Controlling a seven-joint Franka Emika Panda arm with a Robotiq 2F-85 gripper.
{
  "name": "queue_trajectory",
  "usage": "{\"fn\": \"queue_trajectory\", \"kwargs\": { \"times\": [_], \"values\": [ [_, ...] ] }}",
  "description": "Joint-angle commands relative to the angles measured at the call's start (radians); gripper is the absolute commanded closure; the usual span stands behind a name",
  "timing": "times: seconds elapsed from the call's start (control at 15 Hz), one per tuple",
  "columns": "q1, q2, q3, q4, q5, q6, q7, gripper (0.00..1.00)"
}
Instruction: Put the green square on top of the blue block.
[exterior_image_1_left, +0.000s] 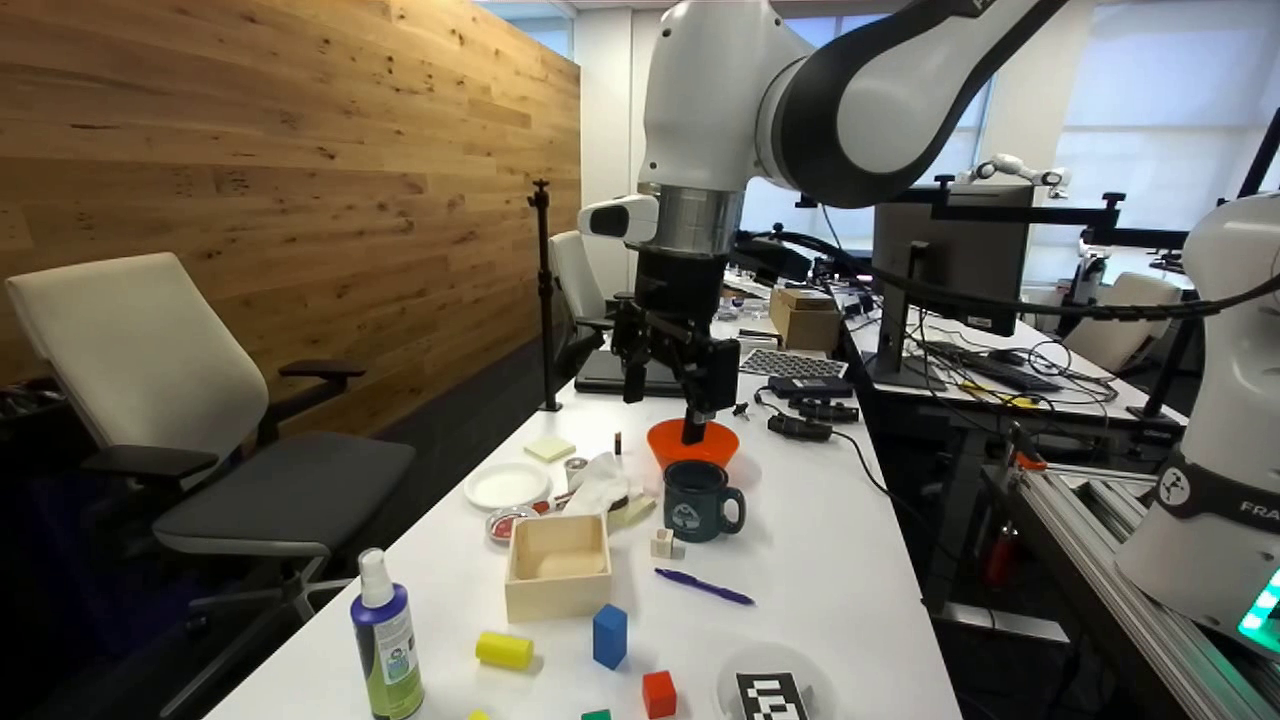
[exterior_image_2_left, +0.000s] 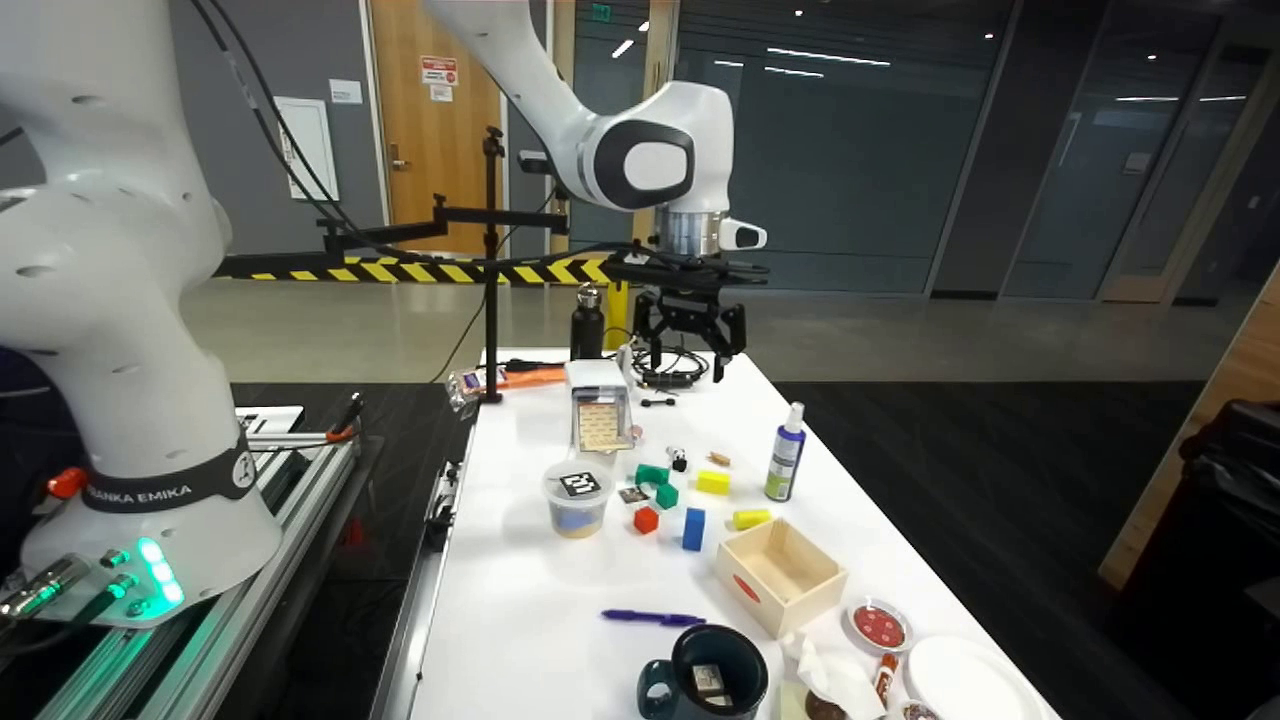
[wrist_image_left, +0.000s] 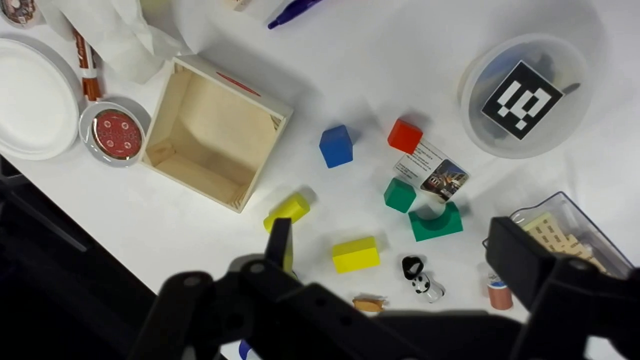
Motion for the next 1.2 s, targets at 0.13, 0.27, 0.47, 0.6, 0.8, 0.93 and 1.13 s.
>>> {"fn": "queue_trajectory", "kwargs": {
  "times": [0.13, 0.27, 0.47, 0.6, 0.8, 0.93, 1.13],
  "values": [
    [0.001, 0.092, 0.017, 0.030, 0.025, 0.079, -0.027, 0.00],
    [0.000, 0.131, 0.029, 0.042, 0.021, 0.105, -0.033, 0.00],
    [-0.008, 0.187, 0.049, 0.068, 0.020, 0.125, -0.046, 0.00],
    [-0.014, 0.219, 0.059, 0.091, 0.021, 0.118, -0.055, 0.00],
    [-0.014, 0.278, 0.079, 0.149, 0.019, 0.085, -0.077, 0.00],
    [-0.015, 0.312, 0.094, 0.187, 0.021, 0.062, -0.099, 0.00],
    [-0.017, 0.362, 0.114, 0.234, 0.026, 0.021, -0.125, 0.00]
  ]
}}
